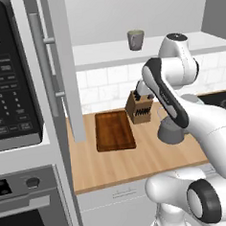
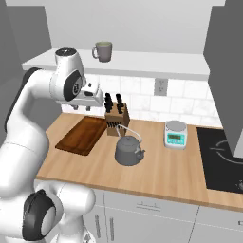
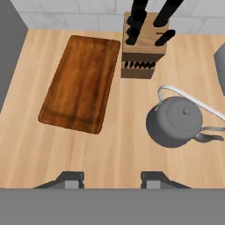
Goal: Pick the kettle from the counter and place it on the tray. Then pick the mug from the cabinet and place it on the tray. Then close the cabinet doors.
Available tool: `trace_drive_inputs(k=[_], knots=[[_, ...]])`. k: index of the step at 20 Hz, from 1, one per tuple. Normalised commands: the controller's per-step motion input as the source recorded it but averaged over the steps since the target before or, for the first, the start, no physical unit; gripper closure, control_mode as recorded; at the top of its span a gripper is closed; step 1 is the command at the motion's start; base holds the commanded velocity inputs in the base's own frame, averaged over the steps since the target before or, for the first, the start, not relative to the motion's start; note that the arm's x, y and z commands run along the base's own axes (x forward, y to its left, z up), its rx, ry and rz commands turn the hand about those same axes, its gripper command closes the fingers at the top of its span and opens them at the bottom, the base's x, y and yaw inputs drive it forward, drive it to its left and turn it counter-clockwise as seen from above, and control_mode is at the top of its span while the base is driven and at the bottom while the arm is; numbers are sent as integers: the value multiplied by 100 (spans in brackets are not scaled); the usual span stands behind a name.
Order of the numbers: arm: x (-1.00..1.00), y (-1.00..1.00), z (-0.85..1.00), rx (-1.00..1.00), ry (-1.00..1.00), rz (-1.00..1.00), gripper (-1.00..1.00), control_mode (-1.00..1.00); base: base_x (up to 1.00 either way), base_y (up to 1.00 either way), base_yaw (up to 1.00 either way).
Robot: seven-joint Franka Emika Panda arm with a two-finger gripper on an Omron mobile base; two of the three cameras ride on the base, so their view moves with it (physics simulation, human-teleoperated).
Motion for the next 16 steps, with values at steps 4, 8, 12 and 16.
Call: trace_drive_inputs(k=[4,8,12,16], knots=[[-12,1,0,0,-3,0,-100,-100,0,0,0],[-59,0,0,-4,-37,0,-100,-100,0,0,0],[-78,1,0,-1,-62,8,-100,-100,0,0,0],[-55,0,15,0,-61,0,-100,-100,0,0,0]])
